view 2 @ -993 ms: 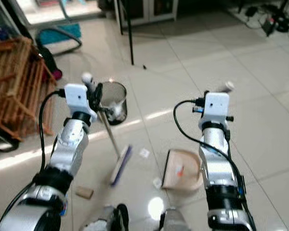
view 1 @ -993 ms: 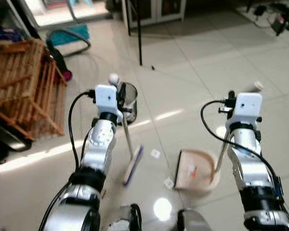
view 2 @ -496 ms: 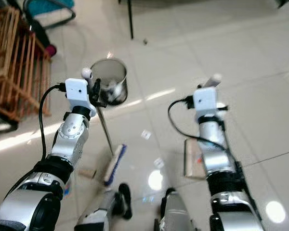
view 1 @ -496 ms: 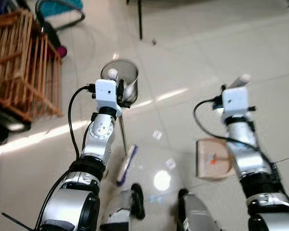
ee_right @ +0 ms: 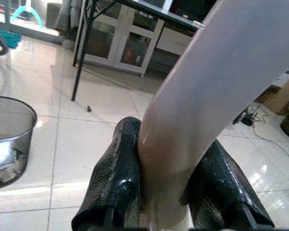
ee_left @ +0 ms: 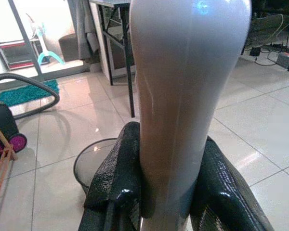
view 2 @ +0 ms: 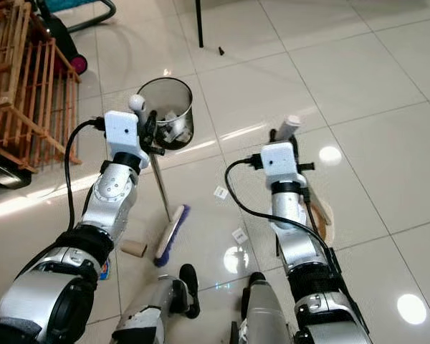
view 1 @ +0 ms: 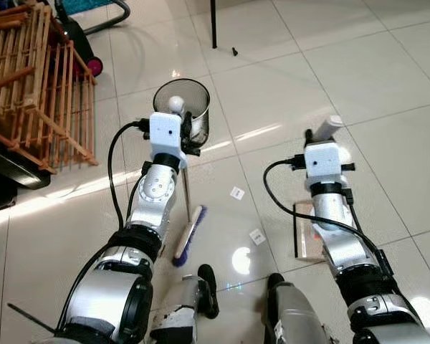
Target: Sweep floor
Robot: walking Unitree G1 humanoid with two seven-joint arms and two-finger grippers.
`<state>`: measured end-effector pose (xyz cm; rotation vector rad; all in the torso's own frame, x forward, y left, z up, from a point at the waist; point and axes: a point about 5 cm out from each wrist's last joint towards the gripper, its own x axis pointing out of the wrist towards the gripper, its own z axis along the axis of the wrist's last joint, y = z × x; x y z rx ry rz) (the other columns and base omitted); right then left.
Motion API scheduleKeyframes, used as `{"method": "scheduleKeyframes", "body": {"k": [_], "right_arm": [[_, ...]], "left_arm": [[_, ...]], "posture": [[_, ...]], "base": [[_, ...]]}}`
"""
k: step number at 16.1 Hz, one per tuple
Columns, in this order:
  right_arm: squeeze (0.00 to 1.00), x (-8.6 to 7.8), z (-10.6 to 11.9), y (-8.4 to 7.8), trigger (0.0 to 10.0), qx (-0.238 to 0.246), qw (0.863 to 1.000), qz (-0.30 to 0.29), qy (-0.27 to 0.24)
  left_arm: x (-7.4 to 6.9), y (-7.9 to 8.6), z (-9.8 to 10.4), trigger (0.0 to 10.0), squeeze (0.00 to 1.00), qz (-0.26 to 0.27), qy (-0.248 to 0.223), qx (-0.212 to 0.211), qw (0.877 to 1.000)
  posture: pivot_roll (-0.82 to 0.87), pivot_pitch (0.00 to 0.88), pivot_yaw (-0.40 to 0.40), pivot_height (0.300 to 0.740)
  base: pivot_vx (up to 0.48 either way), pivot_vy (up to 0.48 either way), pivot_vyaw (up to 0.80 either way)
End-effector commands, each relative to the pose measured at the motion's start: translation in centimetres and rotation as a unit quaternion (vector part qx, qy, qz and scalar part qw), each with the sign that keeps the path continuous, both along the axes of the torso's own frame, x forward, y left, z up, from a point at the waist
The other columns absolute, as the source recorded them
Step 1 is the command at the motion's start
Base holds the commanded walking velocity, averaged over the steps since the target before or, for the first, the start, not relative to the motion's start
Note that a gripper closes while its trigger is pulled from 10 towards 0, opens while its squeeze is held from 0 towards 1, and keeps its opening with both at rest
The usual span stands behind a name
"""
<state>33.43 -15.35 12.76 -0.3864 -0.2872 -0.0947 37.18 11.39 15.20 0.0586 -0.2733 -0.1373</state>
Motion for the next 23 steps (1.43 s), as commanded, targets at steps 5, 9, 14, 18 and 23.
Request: {"method": "scheduleKeyframes", "body": {"k": [5,9,14,18,23], "right_arm": [[0.00,-0.9,1.0,-2.2,10.0,0.021,0.999,0.036,0.017],[0.00,-1.3,1.9,-4.8,10.0,-0.015,0.999,0.030,0.030],[0.00,-1.1,3.4,-4.4,10.0,0.021,0.998,0.047,0.040],[0.00,-1.2,3.3,-4.1,10.0,0.031,0.997,0.045,0.049],[0.00,-1.8,2.8,-2.5,10.0,0.062,0.996,0.043,0.045]], "left_arm": [[0.5,0.3,0.3,10.0,0.00,0.011,0.004,-0.007,1.000],[0.8,0.3,0.5,10.0,0.00,0.013,0.009,-0.006,1.000],[1.2,0.2,1.1,10.0,0.00,0.005,0.010,-0.009,1.000],[1.1,0.1,1.1,10.0,0.00,0.004,0.009,-0.015,1.000],[1.0,-0.3,1.1,10.0,0.00,0.000,0.003,-0.030,1.000]], "posture": [[0.01,0.429,0.129,0.740],[-0.01,0.416,0.125,0.740],[-0.02,0.385,0.123,0.740],[-0.03,0.368,0.117,0.740],[-0.02,0.363,0.122,0.740]], "base": [[0.000,0.000,0.00],[0.000,0.000,0.00],[0.000,0.000,0.00],[0.000,0.000,0.00],[0.000,0.000,0.00]]}}
